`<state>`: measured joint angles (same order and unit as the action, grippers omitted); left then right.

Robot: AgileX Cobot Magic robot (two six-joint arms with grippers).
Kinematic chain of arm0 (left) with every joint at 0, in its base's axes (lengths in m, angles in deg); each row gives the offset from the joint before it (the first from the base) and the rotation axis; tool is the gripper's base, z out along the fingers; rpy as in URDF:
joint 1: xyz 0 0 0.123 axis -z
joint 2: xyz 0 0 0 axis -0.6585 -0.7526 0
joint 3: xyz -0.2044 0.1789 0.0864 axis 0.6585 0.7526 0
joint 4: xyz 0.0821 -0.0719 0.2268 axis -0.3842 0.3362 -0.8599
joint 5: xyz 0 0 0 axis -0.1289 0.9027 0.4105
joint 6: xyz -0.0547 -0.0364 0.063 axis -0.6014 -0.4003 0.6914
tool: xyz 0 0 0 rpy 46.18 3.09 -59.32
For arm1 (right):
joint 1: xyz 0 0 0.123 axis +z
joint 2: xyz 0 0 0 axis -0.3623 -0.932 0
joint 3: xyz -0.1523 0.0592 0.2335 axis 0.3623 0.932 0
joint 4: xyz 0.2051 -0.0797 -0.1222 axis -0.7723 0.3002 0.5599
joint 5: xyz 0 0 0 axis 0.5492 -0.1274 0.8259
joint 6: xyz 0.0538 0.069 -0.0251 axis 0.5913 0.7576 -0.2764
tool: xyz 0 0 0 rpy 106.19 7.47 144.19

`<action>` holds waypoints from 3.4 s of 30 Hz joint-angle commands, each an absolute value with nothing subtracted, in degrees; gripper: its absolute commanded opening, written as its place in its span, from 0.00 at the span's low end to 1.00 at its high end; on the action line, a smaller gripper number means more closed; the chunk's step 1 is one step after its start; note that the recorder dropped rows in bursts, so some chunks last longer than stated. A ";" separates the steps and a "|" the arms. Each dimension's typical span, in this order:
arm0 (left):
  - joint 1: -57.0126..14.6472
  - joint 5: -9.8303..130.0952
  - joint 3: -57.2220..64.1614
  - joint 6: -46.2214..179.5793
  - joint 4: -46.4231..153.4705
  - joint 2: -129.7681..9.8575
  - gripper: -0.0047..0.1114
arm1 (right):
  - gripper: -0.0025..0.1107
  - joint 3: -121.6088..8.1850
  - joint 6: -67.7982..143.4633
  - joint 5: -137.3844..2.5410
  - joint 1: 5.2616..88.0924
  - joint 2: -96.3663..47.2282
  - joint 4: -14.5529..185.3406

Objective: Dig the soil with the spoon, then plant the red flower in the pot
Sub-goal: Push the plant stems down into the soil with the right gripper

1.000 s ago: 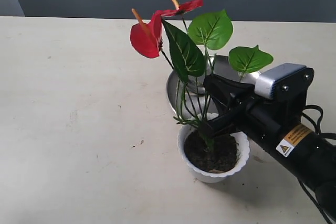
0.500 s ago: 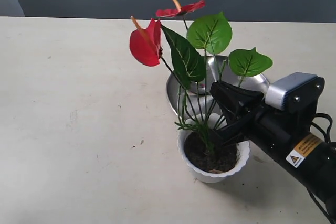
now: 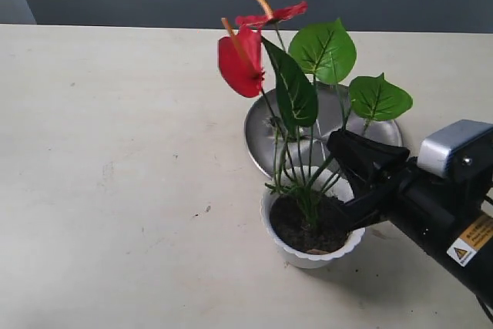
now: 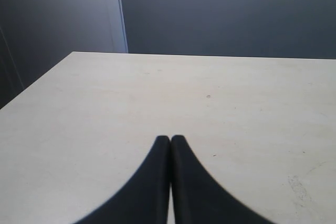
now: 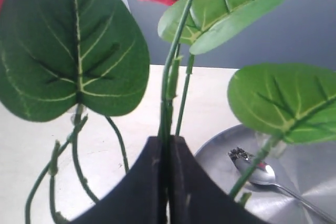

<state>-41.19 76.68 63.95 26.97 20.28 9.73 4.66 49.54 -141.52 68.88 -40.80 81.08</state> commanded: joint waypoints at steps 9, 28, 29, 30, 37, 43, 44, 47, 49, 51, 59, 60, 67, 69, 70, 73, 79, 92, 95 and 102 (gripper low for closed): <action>-41.24 76.44 64.16 26.83 20.26 9.86 0.04 | 0.02 8.19 52.25 -137.38 68.71 -35.70 86.81; -41.24 76.44 64.16 26.83 20.26 9.86 0.04 | 0.02 8.19 52.42 -130.78 68.71 -35.70 86.36; -41.24 76.44 64.16 26.83 20.26 9.86 0.04 | 0.02 8.19 52.26 -130.22 68.71 -35.70 86.23; -41.24 76.44 64.16 26.83 20.26 9.86 0.04 | 0.02 8.19 51.87 -129.52 68.71 -35.70 86.13; -41.24 76.44 64.16 26.83 20.26 9.86 0.04 | 0.02 8.19 50.97 -125.46 68.71 -35.70 84.50; -41.24 76.44 64.16 26.83 20.26 9.86 0.04 | 0.02 8.19 50.12 -122.83 68.71 -35.70 83.55; -41.24 76.44 64.16 26.83 20.26 9.86 0.04 | 0.02 8.19 50.12 -122.83 68.71 -35.70 83.55; -41.24 76.44 64.16 26.83 20.26 9.86 0.04 | 0.02 8.19 50.12 -121.92 68.71 -35.70 83.55; -41.24 76.44 64.16 26.83 20.26 9.86 0.04 | 0.02 8.19 50.12 -120.38 68.71 -35.70 83.32; -41.24 76.44 64.16 26.83 20.26 9.86 0.04 | 0.02 8.19 49.12 -119.76 68.71 -35.70 83.32; -41.24 76.44 64.16 26.83 20.26 9.86 0.04 | 0.02 8.19 45.66 -116.29 68.71 -35.70 79.27; -41.24 76.44 64.16 26.83 20.26 9.86 0.04 | 0.02 8.19 45.66 -115.81 68.71 -35.70 79.27; -41.24 76.44 64.16 26.83 20.26 9.86 0.04 | 0.02 8.19 46.77 -114.05 68.71 -35.70 81.85; -41.24 76.44 64.16 26.83 20.26 9.86 0.04 | 0.02 8.19 46.92 -114.05 68.71 -35.70 81.84; -41.24 76.44 64.16 26.83 20.26 9.86 0.04 | 0.02 8.19 47.20 -113.73 68.71 -35.70 81.84; -41.24 76.44 64.16 26.83 20.26 9.86 0.04 | 0.02 8.19 47.98 -113.07 68.71 -35.70 81.84; -41.24 76.44 64.16 26.83 20.26 9.86 0.04 | 0.02 8.19 48.92 -112.49 68.71 -35.70 82.68; -41.24 76.44 64.16 26.83 20.26 9.86 0.04 | 0.02 8.19 52.22 -108.95 68.71 -35.70 81.83; -41.24 76.44 64.16 26.83 20.26 9.86 0.04 | 0.02 8.19 52.22 -108.95 68.71 -35.70 81.83; -41.24 76.44 64.16 26.83 20.26 9.86 0.04 | 0.02 8.19 53.57 -107.67 68.71 -35.70 81.84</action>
<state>-41.19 76.68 63.95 26.97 20.28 9.73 6.56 55.01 -122.49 68.79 -34.29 79.07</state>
